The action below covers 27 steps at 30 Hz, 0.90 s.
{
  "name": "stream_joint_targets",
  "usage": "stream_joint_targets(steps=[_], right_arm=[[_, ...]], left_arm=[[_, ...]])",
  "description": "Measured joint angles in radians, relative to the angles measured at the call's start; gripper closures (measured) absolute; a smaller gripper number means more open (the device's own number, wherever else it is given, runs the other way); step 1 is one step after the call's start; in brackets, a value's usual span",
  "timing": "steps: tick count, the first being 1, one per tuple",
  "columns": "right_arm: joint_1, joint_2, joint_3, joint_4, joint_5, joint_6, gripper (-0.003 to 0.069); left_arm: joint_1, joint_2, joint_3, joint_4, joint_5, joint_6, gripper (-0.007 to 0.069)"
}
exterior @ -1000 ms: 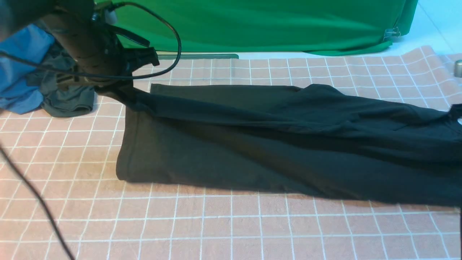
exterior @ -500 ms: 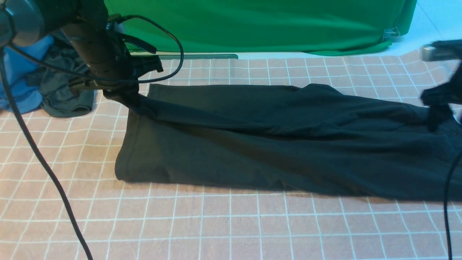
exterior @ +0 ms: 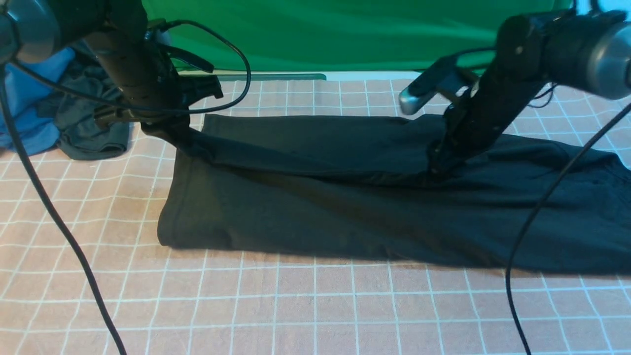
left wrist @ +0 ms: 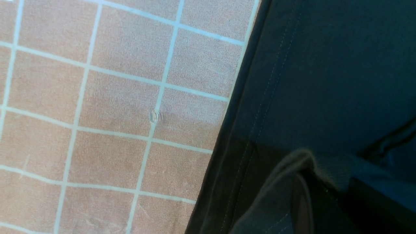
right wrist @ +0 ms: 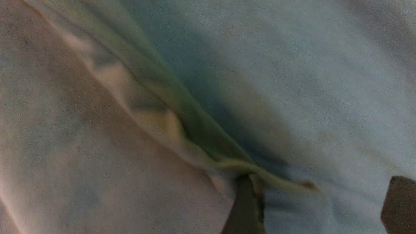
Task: Fold a long-sleeved shirt over a pink coffee tablecloth.
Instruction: 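Fold the black garment in half by bringing its near edge over to the far edge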
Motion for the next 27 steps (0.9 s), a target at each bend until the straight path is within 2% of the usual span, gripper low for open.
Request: stream_joint_targets(steps=[4, 6, 9, 10, 11, 12, 20, 27], right_arm=[[0.002, 0.037, 0.0, 0.0, -0.021, 0.004, 0.0118], [0.003, 0.048, 0.0, 0.001, -0.025, 0.004, 0.0167], [0.004, 0.049, 0.0, 0.003, -0.026, -0.006, 0.0389], [0.004, 0.049, 0.0, 0.004, -0.027, -0.006, 0.0513], [0.004, 0.049, -0.001, 0.004, -0.027, -0.006, 0.0526], [0.004, 0.049, -0.009, 0.004, -0.019, -0.006, 0.0578], [-0.018, 0.033, -0.147, 0.004, 0.106, -0.006, 0.0582], [-0.035, 0.026, -0.238, 0.003, 0.056, 0.003, 0.0582]], left_arm=[[0.0, 0.0, 0.0, -0.001, 0.0, 0.0, 0.0592], [0.0, 0.0, 0.0, -0.001, 0.0, 0.0, 0.0592], [0.0, 0.0, 0.0, -0.001, 0.0, 0.0, 0.0592], [0.0, 0.0, 0.0, -0.001, 0.0, 0.0, 0.0592], [0.0, 0.0, 0.0, -0.001, 0.0, 0.0, 0.0592], [0.0, 0.0, 0.0, -0.001, 0.0, 0.0, 0.0592], [0.0, 0.0, -0.076, 0.006, 0.037, 0.0, 0.0592], [0.014, 0.023, -0.136, 0.006, 0.033, 0.0, 0.0592]])
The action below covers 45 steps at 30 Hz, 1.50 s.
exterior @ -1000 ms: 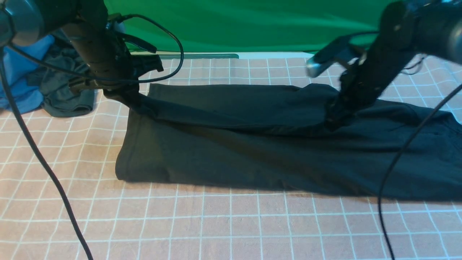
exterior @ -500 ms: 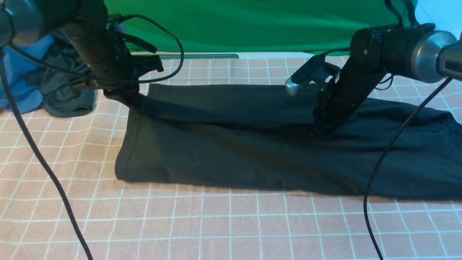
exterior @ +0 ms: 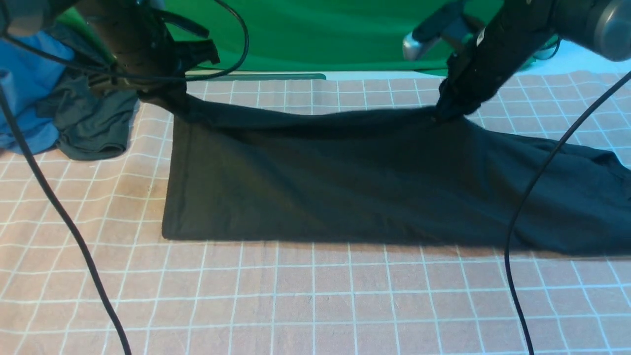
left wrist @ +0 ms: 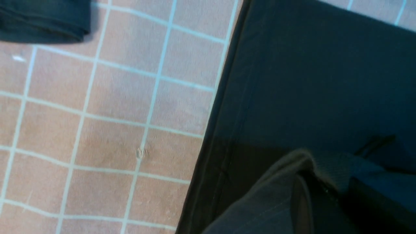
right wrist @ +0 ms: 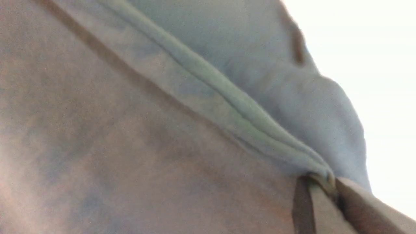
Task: Fold a long-sleeved shirt over a pink coffee tablecloth.
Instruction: 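Fold the black garment in half by bringing its near edge over to the far edge, then pull the folded dark garment lengthwise by its ends to straighten it flat on the table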
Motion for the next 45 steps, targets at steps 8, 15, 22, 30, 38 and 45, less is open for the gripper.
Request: stream_joint_targets(steps=[8, 15, 22, 30, 38, 45], right_arm=[[0.0, 0.062, -0.008, 0.001, -0.13, 0.048, 0.0582], [0.0, 0.125, -0.008, 0.0, -0.218, 0.09, 0.0582], [0.0, 0.16, -0.008, 0.0, -0.274, 0.097, 0.0552], [0.0, 0.172, -0.009, 0.0, -0.371, 0.121, 0.0435], [0.001, 0.133, -0.011, 0.0, -0.36, 0.124, 0.0312], [0.001, -0.036, -0.027, 0.0, -0.232, 0.186, 0.0563]], left_arm=[[0.029, 0.109, -0.003, -0.007, -0.125, -0.007, 0.0592], [0.029, 0.17, -0.003, -0.007, -0.238, -0.007, 0.0592], [0.029, 0.171, -0.003, -0.007, -0.296, -0.004, 0.0592], [0.029, 0.188, -0.003, 0.02, -0.33, -0.001, 0.0472], [0.031, 0.114, -0.003, 0.052, -0.286, 0.002, 0.0304], [0.001, 0.055, -0.005, -0.131, -0.163, 0.131, 0.0448]])
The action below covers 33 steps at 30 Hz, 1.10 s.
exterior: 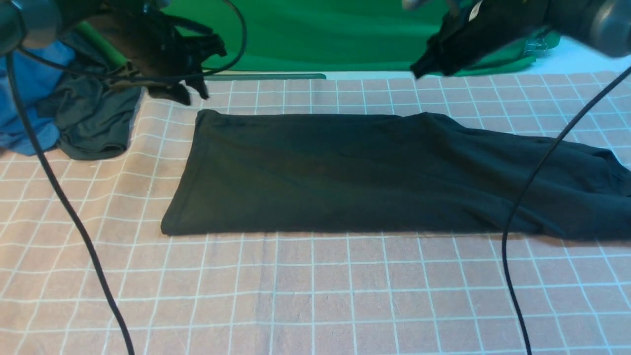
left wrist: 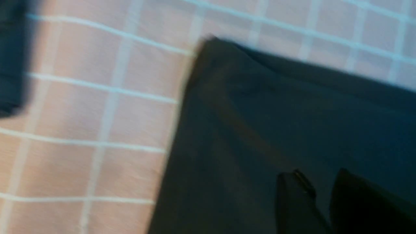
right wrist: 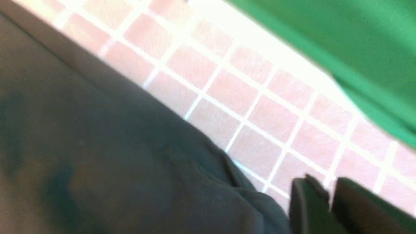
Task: Fold a long-sleeved shirt over a pink coffee tablecloth.
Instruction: 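Pull the folded dark garment lengthwise by its ends to straighten it flat on the table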
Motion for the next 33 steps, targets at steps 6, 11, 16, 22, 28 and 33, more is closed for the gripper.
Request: stream_joint_targets(steps=[6, 11, 16, 22, 28, 33], right_arm=[[-0.003, -0.085, -0.003, -0.017, 0.189, 0.026, 0.0622], [-0.053, -0.114, -0.003, -0.037, 0.368, 0.061, 0.0622], [-0.142, -0.153, -0.003, -0.052, 0.528, 0.095, 0.0622], [-0.203, -0.243, 0.068, -0.069, 0.558, 0.106, 0.0622], [-0.204, -0.232, 0.106, -0.122, 0.503, 0.031, 0.0533], [-0.223, -0.108, 0.107, -0.134, 0.417, -0.029, 0.0347]], left_arm=[[-0.069, 0.042, 0.0, -0.03, 0.08, 0.029, 0.0611], [-0.072, 0.042, 0.001, -0.034, 0.116, 0.029, 0.0611], [-0.071, 0.004, 0.001, -0.039, 0.162, 0.029, 0.0611], [-0.072, -0.107, 0.079, -0.128, 0.176, 0.074, 0.0611], [-0.072, -0.273, 0.243, -0.236, 0.176, 0.136, 0.0611], [-0.09, -0.44, 0.445, -0.265, 0.165, 0.145, 0.0611]])
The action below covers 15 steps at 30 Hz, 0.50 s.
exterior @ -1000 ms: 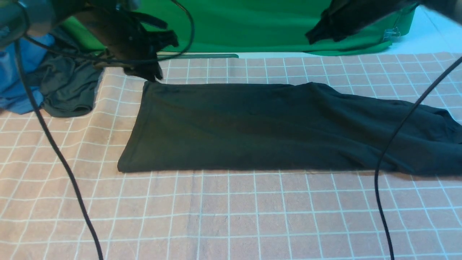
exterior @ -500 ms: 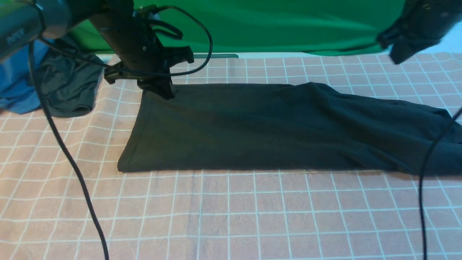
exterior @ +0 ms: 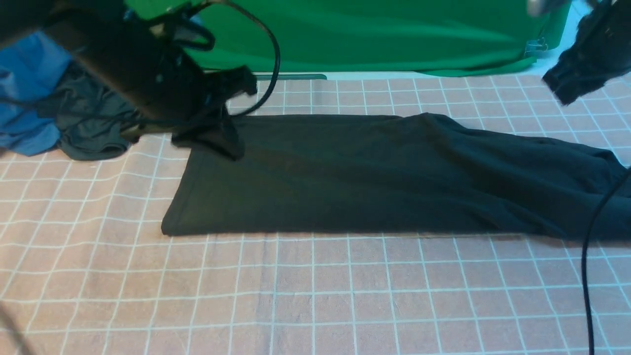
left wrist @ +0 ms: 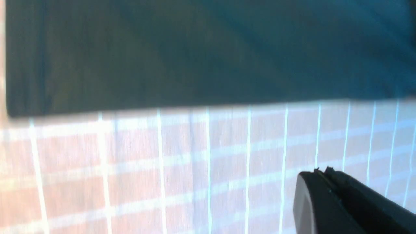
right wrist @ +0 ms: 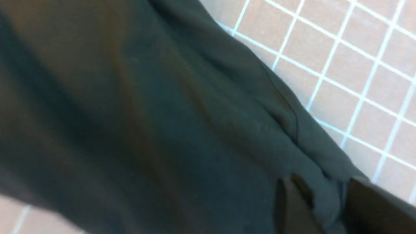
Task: Fold a long-sleeved shirt over a pink coffee tablecloth.
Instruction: 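Pull the folded dark garment lengthwise by its ends to straighten it flat on the table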
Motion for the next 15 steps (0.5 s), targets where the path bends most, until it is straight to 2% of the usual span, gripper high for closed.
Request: stream_joint_targets(steps=[4, 10, 15], right_arm=[[-0.038, 0.114, 0.0, -0.002, -0.009, -0.009, 0.0288], [-0.097, 0.202, 0.002, -0.005, -0.041, 0.013, 0.0279], [-0.102, 0.203, 0.002, -0.002, -0.081, 0.014, 0.0279]], left_arm=[[-0.034, -0.123, 0.133, -0.004, -0.047, 0.0, 0.0611], [-0.052, -0.264, 0.311, -0.01, -0.128, -0.012, 0.0611], [-0.053, -0.291, 0.363, -0.01, -0.186, -0.012, 0.0611]])
